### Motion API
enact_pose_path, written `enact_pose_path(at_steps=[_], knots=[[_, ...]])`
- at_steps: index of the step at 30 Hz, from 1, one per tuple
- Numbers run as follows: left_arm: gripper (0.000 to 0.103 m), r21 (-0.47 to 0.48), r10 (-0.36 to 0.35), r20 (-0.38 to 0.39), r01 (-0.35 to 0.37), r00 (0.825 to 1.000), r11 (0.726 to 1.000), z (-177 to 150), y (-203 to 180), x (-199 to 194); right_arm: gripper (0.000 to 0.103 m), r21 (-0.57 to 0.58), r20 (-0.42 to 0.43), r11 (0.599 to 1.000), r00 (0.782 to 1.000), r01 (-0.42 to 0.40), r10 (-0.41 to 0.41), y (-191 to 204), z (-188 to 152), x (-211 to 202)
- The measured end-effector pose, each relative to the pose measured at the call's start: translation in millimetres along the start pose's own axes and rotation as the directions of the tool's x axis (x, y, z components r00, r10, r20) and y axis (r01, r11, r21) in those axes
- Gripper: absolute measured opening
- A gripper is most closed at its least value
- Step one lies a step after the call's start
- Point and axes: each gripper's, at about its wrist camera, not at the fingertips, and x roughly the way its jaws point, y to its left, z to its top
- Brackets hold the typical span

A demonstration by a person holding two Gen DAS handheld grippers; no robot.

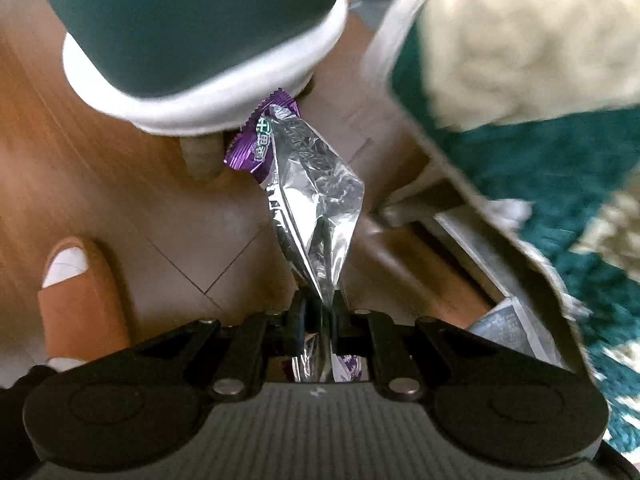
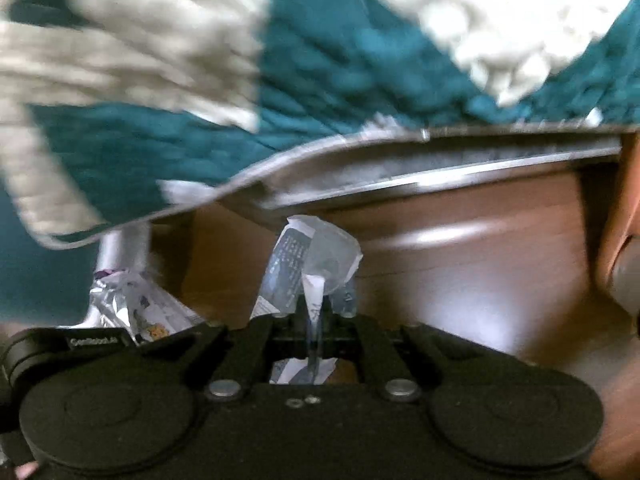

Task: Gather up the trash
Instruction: 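Lift the foil bag and clear bag with both tools over the wastebasket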

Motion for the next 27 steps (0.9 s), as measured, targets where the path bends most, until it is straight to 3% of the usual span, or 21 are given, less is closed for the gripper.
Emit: enact_pose_path(at_steps=[8,15,22,27], knots=[[0.011,0.085,-0.066,0.117,0.056,0.991,0.995,-25,8,-113,0.002,-0.148,0.096,0.987,0.993,-0.054,0.069,30,-21,-105],[0.011,0.143,-0.141,0.195,0.114,0.971,0.983,-48,21,-199,0.002,-0.315,0.184,0.944,0.97,-0.095,0.158,69,-34,-190],[0.012,0.185,-0.24,0.299,0.191,0.924,0.964,-55,30,-274,0.002,-0.444,0.26,0.888,0.932,-0.118,0.254,114,-35,-253],[0.012,0.237,-0.274,0.387,0.192,0.88,0.952,-49,36,-325,0.002,-0.534,0.287,0.835,0.902,-0.129,0.323,146,-34,-283]])
